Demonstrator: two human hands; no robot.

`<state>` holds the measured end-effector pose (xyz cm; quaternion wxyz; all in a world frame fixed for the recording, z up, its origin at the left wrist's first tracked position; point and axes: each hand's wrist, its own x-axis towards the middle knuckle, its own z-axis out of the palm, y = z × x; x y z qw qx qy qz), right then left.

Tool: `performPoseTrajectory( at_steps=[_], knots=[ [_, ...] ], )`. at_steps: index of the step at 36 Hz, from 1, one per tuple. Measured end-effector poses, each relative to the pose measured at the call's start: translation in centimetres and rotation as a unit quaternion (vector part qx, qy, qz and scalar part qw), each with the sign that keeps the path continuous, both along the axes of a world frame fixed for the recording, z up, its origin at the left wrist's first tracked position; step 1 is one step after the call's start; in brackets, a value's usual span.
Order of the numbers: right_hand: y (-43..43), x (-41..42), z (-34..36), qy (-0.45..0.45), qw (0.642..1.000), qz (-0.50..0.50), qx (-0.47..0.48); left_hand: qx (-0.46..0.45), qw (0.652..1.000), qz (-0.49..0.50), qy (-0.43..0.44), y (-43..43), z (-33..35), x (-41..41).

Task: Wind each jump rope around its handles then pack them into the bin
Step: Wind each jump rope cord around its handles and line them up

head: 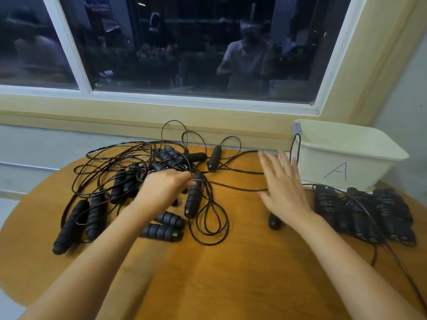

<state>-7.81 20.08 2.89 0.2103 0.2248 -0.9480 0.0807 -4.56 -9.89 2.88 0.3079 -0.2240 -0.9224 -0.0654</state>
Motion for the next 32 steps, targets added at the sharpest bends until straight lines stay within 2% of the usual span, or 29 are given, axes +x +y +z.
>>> performPoseTrajectory(
  at_steps=[4,5,7,9,10,12,15,19,21,23,26,28,30,32],
  knots=[
    [-3.5,1.3,0.2,0.028,0.99,0.135,0.038,-0.062,0.997,-0.047,-0.001,4.4,0.0,0.4],
    [-4.1,1.6,0.1,0.017,0.987,0.16,0.019,-0.058,0.997,-0.052,0.004,5.0,0.0,0.4],
    [-4.6,2.0,-0.3,0.064,0.977,0.203,-0.025,-0.041,0.997,-0.064,0.013,5.5,0.1,0.7],
    [-3.8,1.8,-0.6,0.094,0.97,0.216,-0.064,-0.035,0.996,-0.077,0.011,5.0,0.2,0.8],
    [-3.2,1.8,-0.7,0.08,0.969,0.214,-0.093,-0.037,0.996,-0.075,0.004,4.3,0.0,0.8],
    [-1.8,1.8,-0.8,0.063,0.968,0.194,-0.15,-0.034,0.998,-0.047,-0.008,2.2,-0.7,0.6],
    [0.7,1.6,-0.8,0.066,0.98,0.082,-0.166,-0.007,0.999,0.023,-0.038,-1.9,-2.1,0.0],
    [2.1,0.8,-0.5,-0.05,0.996,-0.056,-0.049,0.034,0.993,0.041,-0.1,-4.7,-2.8,-0.1],
    [1.5,0.7,-0.9,-0.06,0.995,-0.064,-0.037,0.03,0.995,0.022,-0.097,-3.6,-2.5,0.2],
    [0.3,0.9,-0.9,-0.028,0.999,-0.018,-0.041,-0.015,0.997,-0.009,-0.076,-1.5,-1.9,0.7],
    [-2.2,1.7,-0.4,0.092,0.989,0.1,0.05,-0.057,0.995,-0.049,-0.057,1.9,-1.2,1.3],
    [-3.7,2.3,-0.6,0.125,0.974,0.158,0.105,-0.07,0.994,-0.065,-0.053,3.7,-1.0,1.4],
    [-4.5,2.4,-1.4,0.137,0.966,0.197,0.092,-0.077,0.993,-0.083,-0.042,4.7,-0.7,1.3],
    [-4.2,2.1,-1.8,0.147,0.965,0.212,0.032,-0.055,0.993,-0.094,-0.053,4.6,-0.3,1.1]
  ],
)
